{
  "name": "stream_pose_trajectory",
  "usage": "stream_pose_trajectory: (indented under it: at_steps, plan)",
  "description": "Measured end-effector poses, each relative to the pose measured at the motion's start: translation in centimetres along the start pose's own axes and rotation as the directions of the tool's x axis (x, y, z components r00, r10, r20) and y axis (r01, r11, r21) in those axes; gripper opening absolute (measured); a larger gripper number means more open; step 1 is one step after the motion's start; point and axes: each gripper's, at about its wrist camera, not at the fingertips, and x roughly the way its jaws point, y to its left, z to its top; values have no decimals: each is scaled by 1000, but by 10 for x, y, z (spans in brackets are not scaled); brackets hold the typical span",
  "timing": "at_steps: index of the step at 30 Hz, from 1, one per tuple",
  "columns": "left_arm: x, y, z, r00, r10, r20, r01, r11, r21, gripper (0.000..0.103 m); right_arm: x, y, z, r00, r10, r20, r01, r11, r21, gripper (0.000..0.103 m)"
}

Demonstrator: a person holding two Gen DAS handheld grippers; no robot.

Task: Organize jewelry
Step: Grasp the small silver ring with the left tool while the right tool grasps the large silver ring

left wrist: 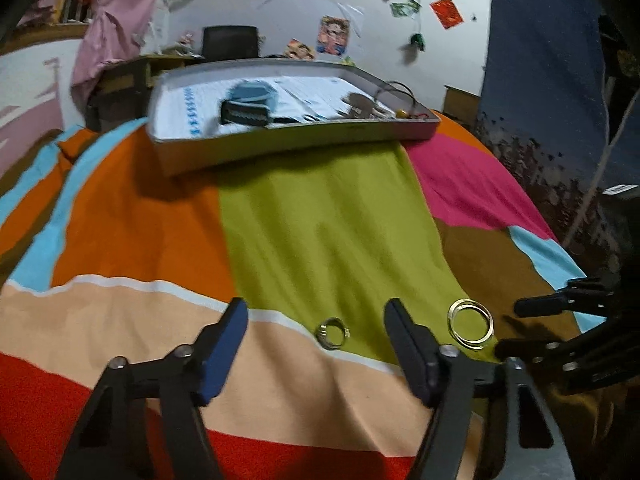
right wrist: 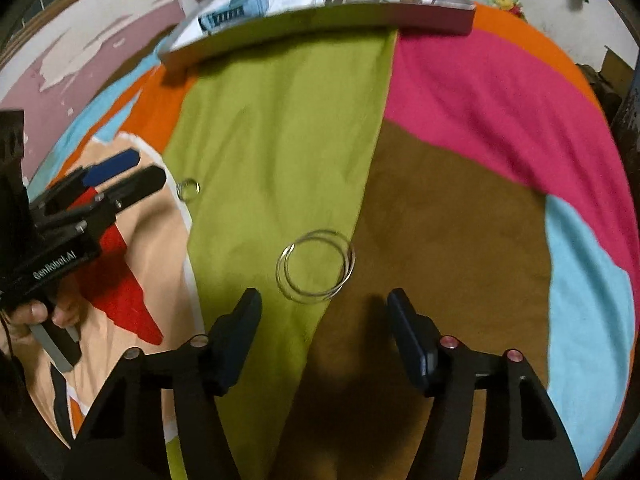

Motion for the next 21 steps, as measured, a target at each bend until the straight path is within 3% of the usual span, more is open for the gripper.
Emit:
stream_pose_trajectory:
  at_steps: [2,8,17,21]
  plan:
    - [6,-4,1,1000,-21,-23,22,1000,18,53,8,5,-1,1000,-3,-20,2,1000,-12,49]
    - [28,-15,0,994,-38,-100,45,997,70,42,22,14,2,999,-25,-29,24,1000,-17,47]
    - [45,-7,-8,984,-49,-172,55,998,32,20,35,24,13,1000,-27,-13,27,1000,-16,41]
    - [45,-11,-9,981,-45,-187,55,997,50,20,37,29,15,1000,-8,2,8,1000,-18,41]
